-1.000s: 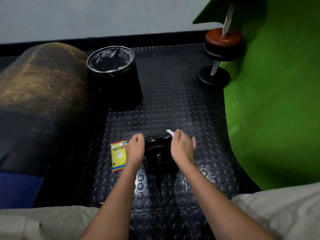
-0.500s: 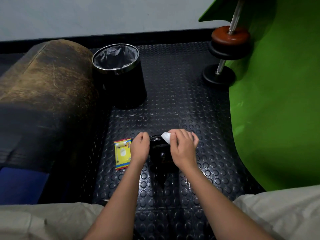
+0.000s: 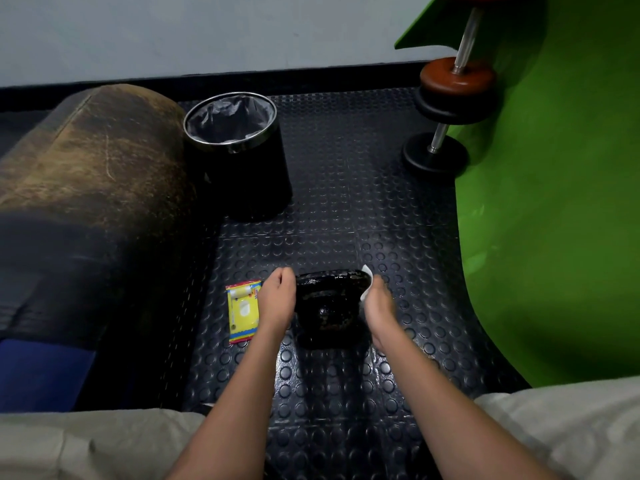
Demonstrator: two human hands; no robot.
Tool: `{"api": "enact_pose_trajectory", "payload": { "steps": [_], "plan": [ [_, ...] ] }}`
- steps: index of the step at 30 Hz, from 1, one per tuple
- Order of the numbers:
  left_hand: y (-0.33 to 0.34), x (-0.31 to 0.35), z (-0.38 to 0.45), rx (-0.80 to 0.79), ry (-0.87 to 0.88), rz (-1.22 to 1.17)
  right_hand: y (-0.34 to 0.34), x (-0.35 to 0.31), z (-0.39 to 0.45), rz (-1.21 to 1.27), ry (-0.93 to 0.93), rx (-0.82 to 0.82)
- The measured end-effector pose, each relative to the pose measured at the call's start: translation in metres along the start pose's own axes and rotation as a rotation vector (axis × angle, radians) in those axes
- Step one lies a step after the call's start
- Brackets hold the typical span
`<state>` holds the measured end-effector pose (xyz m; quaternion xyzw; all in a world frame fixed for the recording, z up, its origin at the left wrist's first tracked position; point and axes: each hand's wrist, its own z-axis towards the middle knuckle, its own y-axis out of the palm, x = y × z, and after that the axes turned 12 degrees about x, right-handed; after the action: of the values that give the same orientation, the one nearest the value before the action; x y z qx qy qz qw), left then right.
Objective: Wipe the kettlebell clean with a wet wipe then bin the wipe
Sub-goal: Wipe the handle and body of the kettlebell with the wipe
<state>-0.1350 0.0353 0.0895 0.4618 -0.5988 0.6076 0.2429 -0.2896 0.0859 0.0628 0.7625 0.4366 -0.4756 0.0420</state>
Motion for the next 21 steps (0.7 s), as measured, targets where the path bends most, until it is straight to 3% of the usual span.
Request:
{"api": "enact_pose_trajectory", "payload": {
  "steps": [8, 16, 21],
  "plan": [
    [0.000, -0.001, 0.001, -0.001, -0.014, -0.022, 0.009, 0.000, -0.010, -0.040, -0.349, 0.134],
    [0.000, 0.001, 0.000, 0.003, 0.003, -0.028, 0.017, -0.007, -0.020, -0.349, -1.043, 0.126],
    [-0.001, 0.000, -0.001, 0.001, -0.001, -0.025, 0.014, 0.005, -0.011, -0.314, -1.140, 0.144]
  ]
}}
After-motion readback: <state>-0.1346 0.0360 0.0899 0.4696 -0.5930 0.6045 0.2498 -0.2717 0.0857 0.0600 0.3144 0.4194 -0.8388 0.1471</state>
